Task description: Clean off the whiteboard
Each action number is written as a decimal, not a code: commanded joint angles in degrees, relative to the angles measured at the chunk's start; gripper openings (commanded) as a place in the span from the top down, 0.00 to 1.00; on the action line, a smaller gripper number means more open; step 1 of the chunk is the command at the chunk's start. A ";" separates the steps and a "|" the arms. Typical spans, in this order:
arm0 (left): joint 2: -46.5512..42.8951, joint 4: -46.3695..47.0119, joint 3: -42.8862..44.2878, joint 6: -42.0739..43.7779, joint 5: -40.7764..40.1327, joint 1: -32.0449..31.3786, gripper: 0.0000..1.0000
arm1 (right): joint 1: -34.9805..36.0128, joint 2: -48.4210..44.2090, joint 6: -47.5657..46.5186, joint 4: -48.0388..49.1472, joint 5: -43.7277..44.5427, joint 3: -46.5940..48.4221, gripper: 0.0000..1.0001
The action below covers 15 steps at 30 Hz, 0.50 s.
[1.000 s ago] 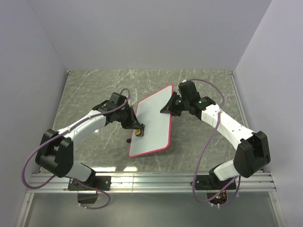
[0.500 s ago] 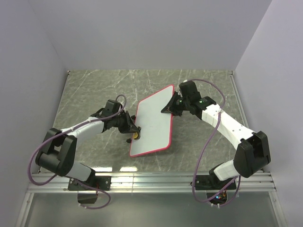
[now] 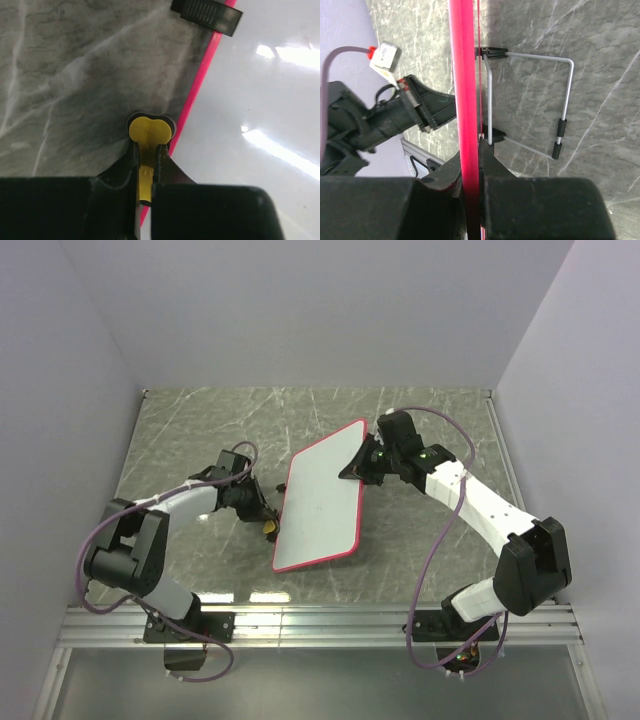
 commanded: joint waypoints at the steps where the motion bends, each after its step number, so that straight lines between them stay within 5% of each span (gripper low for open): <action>1: -5.35 -11.13 6.38 3.13 -2.63 -0.77 1.00 | 1.39 1.55 -3.83 -1.93 5.73 -2.05 1.00; 8: -9.32 -23.97 21.09 6.20 -10.09 1.60 1.00 | 1.39 1.72 -2.96 -0.61 5.11 -3.11 0.96; 15: -9.93 -26.00 17.94 9.28 -12.73 8.28 1.00 | 1.39 -0.12 -2.60 -0.61 5.64 -4.87 0.32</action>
